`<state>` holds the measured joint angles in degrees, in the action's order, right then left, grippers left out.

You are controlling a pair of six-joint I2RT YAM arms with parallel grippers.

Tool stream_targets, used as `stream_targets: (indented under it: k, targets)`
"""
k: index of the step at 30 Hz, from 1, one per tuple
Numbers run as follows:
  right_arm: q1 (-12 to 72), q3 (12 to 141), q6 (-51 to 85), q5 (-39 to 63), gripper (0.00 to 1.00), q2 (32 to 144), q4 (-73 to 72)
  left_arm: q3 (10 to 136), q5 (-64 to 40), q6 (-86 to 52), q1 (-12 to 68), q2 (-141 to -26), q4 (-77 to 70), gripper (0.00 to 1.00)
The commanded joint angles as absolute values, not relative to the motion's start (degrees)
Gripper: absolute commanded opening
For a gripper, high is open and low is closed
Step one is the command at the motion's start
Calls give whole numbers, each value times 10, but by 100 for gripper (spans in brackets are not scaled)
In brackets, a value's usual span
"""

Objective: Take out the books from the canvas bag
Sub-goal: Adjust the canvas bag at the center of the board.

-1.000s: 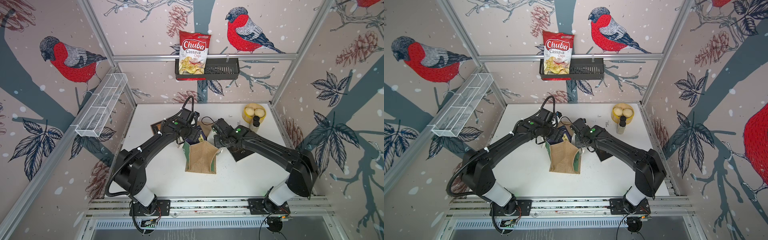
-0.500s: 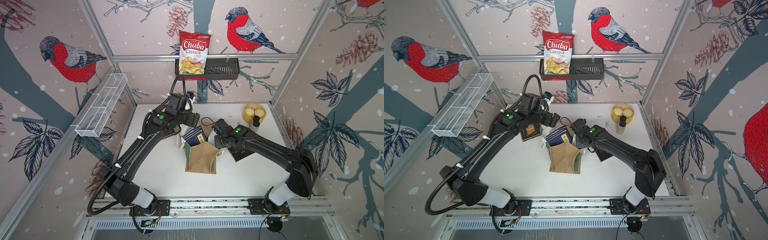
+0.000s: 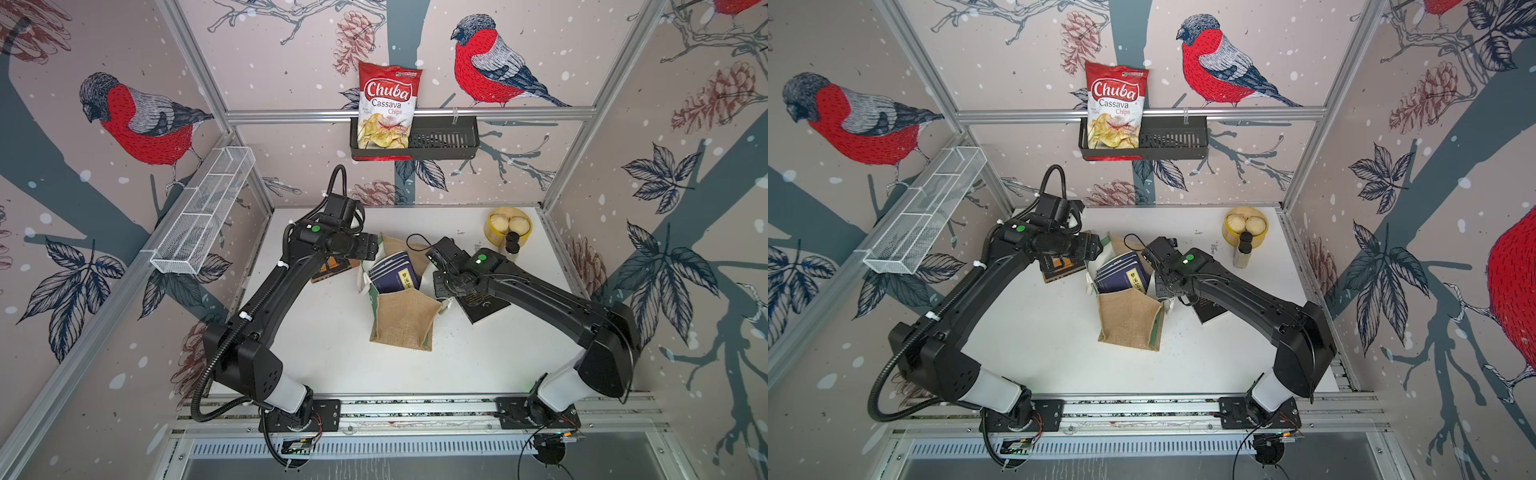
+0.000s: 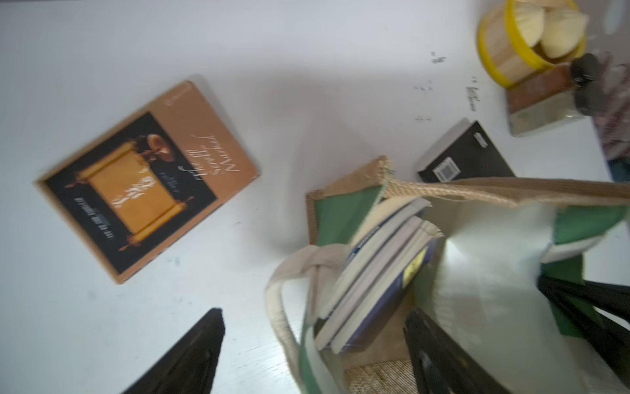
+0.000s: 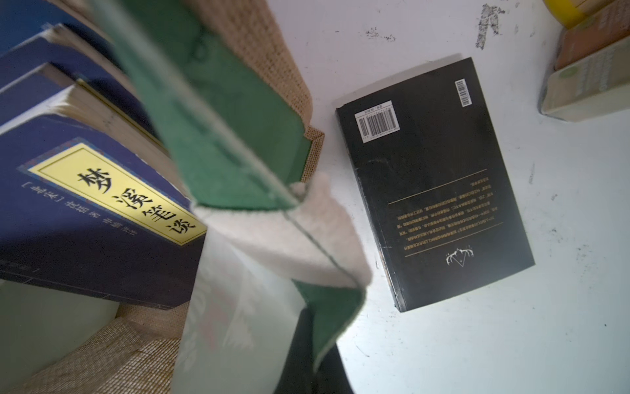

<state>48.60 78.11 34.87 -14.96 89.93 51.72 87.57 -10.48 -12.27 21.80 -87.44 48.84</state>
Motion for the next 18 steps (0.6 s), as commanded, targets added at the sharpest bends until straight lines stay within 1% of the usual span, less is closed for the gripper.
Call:
stream_targets:
  k: [1,4,6,8,12,13,14,15,16,17,18]
  targets:
    - [486,785,353,-160,1,900,559,855,-241,-134,216,-872,445,81]
    - [486,793,353,-161,1,908,566,843,-240,-128,216,-873,453,72]
    - [486,797,356,-161,2,909,568,837,-233,-118,216,-873,454,63]
    - [486,800,359,-161,2,908,568,839,-228,-109,216,-877,448,47]
    - [485,813,366,-162,5,909,582,871,-245,-105,218,-898,448,3]
    - [485,821,369,-163,7,912,590,877,-255,-106,221,-901,447,0]
    - [485,830,374,-164,11,914,599,880,-262,-106,224,-901,446,0]
    - [484,845,381,-166,19,919,614,880,-267,-105,230,-898,444,0]
    - [484,864,388,-167,31,923,631,877,-269,-105,236,-894,441,0]
    - [483,884,396,-165,40,927,646,874,-267,-106,241,-889,438,0]
    - [482,908,408,-161,44,932,666,867,-264,-107,246,-881,434,0]
